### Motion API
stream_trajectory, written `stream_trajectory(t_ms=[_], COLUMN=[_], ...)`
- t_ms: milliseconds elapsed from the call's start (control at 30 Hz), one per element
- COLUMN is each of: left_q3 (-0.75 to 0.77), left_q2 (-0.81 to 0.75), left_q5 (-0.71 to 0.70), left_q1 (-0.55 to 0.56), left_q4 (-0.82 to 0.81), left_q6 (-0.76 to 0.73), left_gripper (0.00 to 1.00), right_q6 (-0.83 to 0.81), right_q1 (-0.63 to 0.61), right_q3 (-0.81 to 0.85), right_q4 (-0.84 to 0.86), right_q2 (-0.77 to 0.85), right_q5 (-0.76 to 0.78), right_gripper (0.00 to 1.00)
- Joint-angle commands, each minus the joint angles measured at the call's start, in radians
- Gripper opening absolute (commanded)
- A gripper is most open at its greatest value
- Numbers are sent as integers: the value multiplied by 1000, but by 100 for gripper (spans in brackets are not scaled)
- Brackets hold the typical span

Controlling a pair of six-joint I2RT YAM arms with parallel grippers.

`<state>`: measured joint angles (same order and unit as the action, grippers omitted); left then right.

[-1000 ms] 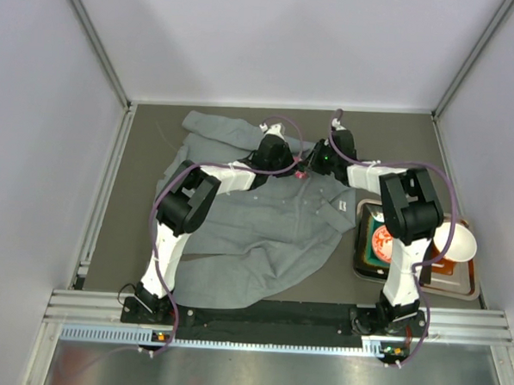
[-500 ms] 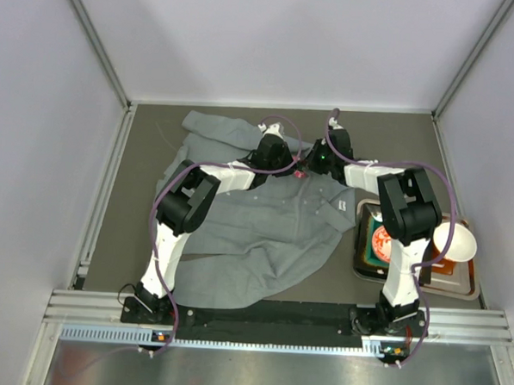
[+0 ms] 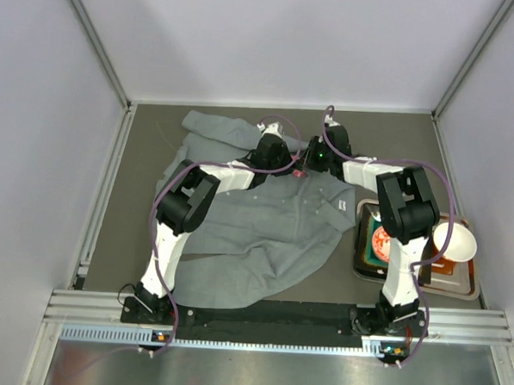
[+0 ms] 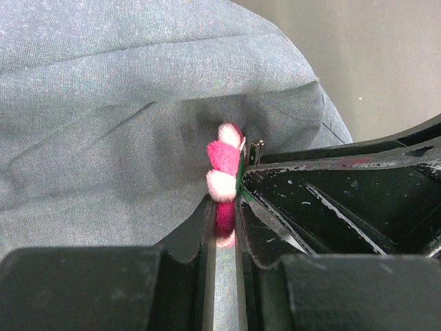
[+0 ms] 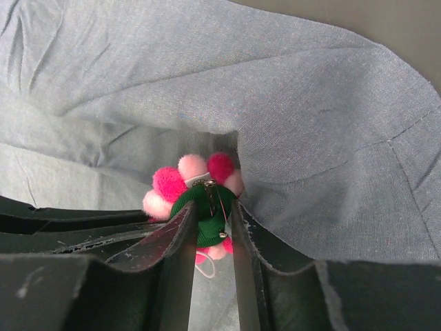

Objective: Remove the brooch from the garment
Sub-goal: Open the brooch with the flattened clothing.

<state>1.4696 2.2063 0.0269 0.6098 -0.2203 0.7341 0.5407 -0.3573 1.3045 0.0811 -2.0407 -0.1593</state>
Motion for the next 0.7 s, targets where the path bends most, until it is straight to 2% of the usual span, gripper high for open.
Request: stream_trajectory(t_ms=[0, 167, 467, 667], left_q3=[17, 20, 24, 28], left_q2=[-2, 1, 1, 0], left_q5=[56, 56, 61, 64], left_q1=[21, 21, 22, 21], left_q4=[-116, -116, -117, -116], left_q6=[8, 8, 14, 14], left_gripper=[0, 0, 0, 0], right_q6=[-18, -18, -33, -35], right_q1=[-42, -42, -43, -43], right_q3=[35, 29, 30, 29], right_q4=[8, 8, 3, 2], right_q2=[-27, -23, -26, -27], right_q5=[-52, -37, -14, -5], right_gripper=[28, 28, 19, 20])
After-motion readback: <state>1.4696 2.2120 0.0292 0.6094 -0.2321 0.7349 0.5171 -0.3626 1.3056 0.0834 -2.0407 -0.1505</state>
